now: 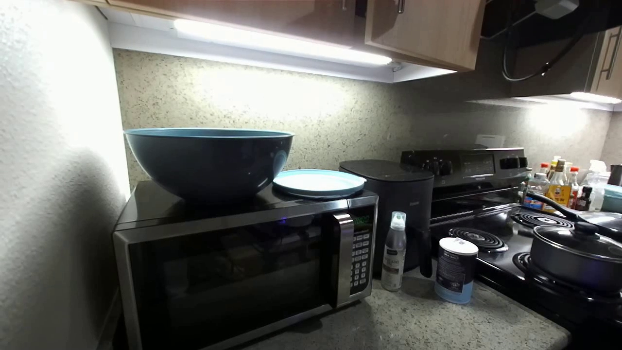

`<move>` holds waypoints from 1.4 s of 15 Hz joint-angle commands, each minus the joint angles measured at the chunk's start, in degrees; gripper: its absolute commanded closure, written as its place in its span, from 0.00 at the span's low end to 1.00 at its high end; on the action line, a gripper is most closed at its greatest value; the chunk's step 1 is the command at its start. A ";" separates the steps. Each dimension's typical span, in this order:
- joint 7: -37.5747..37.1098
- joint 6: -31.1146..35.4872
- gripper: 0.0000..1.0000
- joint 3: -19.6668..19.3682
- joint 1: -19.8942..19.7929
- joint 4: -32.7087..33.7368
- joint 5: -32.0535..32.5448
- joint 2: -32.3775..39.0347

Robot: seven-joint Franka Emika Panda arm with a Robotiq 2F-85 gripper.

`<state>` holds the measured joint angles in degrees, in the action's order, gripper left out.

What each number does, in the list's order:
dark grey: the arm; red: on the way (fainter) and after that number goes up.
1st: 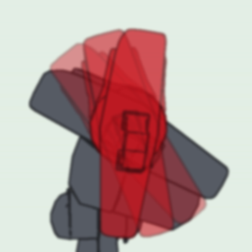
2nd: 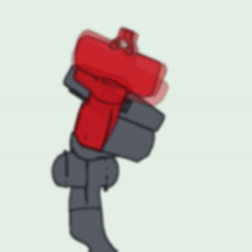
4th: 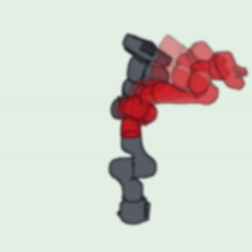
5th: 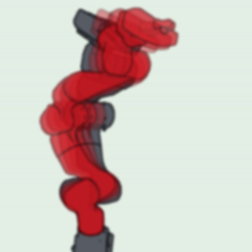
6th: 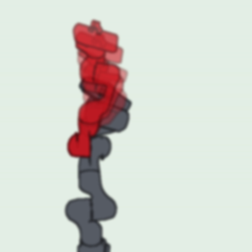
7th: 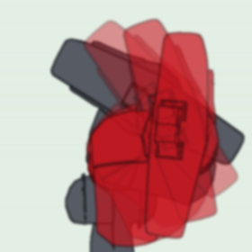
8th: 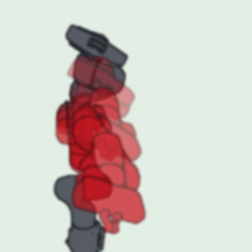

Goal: Open the right upper cabinet door.

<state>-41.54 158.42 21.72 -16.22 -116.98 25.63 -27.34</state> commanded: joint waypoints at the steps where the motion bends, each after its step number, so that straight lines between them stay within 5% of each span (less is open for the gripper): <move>1: -6.91 -3.06 0.97 0.03 -3.65 -8.75 0.28 -10.77; 4: -9.49 -3.14 0.97 0.85 -4.87 -11.38 -0.42 -14.61; 5: -5.04 0.19 0.96 1.28 -2.15 -5.63 -1.09 -7.28; 12: -5.23 1.90 0.97 1.81 -3.50 -8.29 -1.41 -9.73; 21: -10.35 2.45 0.97 2.20 -7.54 -19.77 -5.46 -22.98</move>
<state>-48.41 164.30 23.76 -21.04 -128.62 23.67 -40.24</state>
